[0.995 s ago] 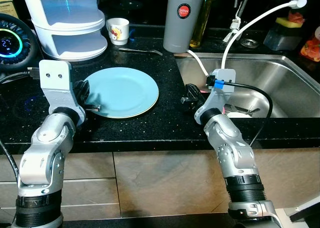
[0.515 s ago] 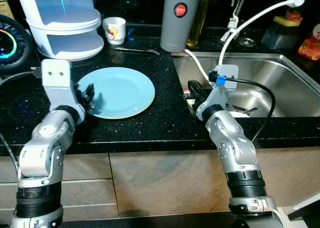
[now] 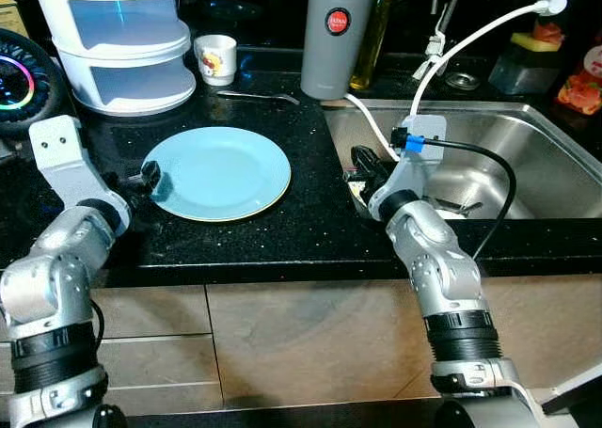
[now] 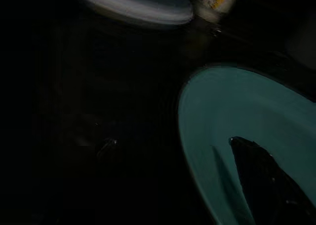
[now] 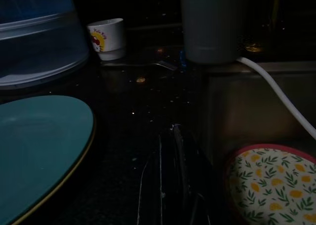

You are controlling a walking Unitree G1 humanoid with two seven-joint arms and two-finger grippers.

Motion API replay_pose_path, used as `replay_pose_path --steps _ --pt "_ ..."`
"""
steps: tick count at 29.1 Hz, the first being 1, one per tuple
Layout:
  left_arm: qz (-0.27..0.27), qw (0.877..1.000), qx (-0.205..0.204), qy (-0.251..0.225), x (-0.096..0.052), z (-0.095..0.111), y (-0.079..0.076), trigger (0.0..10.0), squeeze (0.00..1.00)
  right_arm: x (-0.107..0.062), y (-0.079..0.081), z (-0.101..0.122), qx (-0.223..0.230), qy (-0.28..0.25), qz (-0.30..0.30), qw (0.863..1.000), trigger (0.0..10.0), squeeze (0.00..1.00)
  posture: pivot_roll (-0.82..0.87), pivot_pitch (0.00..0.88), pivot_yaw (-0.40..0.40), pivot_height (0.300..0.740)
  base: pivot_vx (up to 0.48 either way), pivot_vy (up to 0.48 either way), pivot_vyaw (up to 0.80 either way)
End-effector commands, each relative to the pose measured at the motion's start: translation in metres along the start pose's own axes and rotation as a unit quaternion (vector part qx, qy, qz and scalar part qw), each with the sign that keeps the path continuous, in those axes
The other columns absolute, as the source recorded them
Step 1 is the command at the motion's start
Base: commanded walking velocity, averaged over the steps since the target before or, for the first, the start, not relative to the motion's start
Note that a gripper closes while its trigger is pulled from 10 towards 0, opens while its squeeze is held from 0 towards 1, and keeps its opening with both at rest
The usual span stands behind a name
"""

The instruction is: Kitchen organization

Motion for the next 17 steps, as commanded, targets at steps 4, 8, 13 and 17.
replay_pose_path --steps 4,8,13,17 --pt "-0.084 0.993 -0.063 0.063 0.005 -0.024 -0.023 10.0 0.00 0.002 -0.001 -0.002 0.011 0.001 0.000 1.000 10.0 0.00 0.06 0.115 -0.030 0.740 0.000 0.000 0.00" --pt "-0.119 0.985 -0.088 0.083 0.008 -0.030 -0.037 10.0 0.00 0.002 -0.002 -0.002 0.016 0.000 -0.001 1.000 10.0 0.00 0.06 0.115 -0.029 0.740 0.000 0.000 0.00" --pt "-0.150 0.977 -0.111 0.104 0.014 -0.032 -0.050 10.0 0.00 0.003 -0.003 -0.001 0.022 -0.002 -0.003 1.000 10.0 0.00 0.06 0.114 -0.028 0.740 0.000 0.000 0.00" --pt "-0.174 0.974 -0.088 0.120 0.021 -0.035 -0.060 10.0 0.00 0.003 -0.003 0.000 0.029 -0.005 -0.003 1.000 10.0 0.00 0.06 0.113 -0.027 0.740 0.000 0.000 0.00"
Point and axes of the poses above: a point about 5 cm out from each wrist's last joint towards the gripper, its own x axis pointing out of the wrist towards the gripper, its own z axis along the axis of the wrist's last joint, y = z × x, the point moved 4 cm from there along x, pointing out of the wrist towards the gripper, and after that the axes turned 13 degrees about x, right-handed, at the moved point
